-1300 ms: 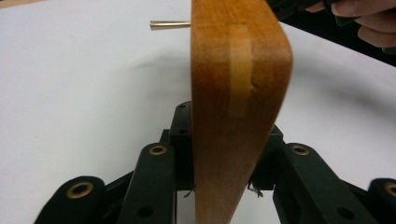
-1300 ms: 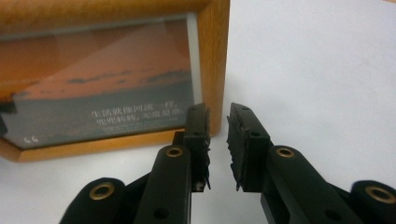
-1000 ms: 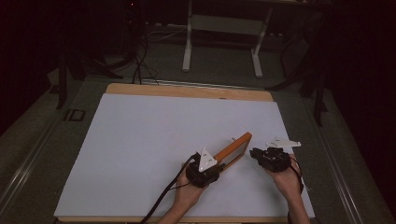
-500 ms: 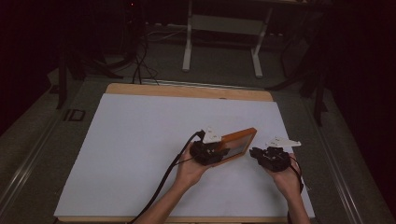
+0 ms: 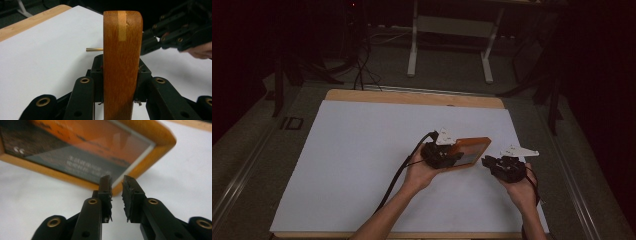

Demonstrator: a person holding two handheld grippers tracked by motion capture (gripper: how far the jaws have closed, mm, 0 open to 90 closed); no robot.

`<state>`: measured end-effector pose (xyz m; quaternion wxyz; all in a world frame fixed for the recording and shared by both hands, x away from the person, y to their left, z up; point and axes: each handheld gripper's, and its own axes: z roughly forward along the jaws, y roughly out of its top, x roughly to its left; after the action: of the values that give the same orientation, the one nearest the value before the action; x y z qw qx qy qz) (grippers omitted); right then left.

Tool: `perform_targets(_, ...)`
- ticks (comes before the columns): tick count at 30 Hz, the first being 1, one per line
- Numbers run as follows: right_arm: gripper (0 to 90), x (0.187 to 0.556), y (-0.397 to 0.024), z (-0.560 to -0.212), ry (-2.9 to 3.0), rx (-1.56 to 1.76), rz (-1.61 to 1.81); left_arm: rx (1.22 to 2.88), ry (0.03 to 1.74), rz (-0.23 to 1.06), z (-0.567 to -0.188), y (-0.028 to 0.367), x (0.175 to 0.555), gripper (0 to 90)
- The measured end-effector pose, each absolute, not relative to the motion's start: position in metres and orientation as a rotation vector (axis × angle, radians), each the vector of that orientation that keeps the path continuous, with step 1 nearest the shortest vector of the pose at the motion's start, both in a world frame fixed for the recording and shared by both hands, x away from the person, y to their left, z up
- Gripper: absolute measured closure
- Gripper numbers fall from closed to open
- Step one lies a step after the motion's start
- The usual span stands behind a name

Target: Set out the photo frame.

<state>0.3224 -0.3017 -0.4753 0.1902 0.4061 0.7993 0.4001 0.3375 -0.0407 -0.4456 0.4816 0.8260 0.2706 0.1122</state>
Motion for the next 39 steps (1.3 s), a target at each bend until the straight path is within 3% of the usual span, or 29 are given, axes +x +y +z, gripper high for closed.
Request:
perform_targets(7, 70.4, 0.324, -0.296, -0.452, 2.216, 1.057, 1.189, 2.020, 0.625, 0.305, -0.443, -0.042, 0.334, 69.4)
perform_targets(18, 44.4, 0.337, -0.277, -0.424, 2.262, 0.735, 1.194, 2.020, 0.602, 0.294, -0.440, -0.037, 0.337, 69.3)
perform_targets(39, 33.6, 0.343, -0.252, -0.422, 2.426, 0.534, 1.212, 2.084, 0.496, 0.253, -0.414, -0.022, 0.336, 69.2)
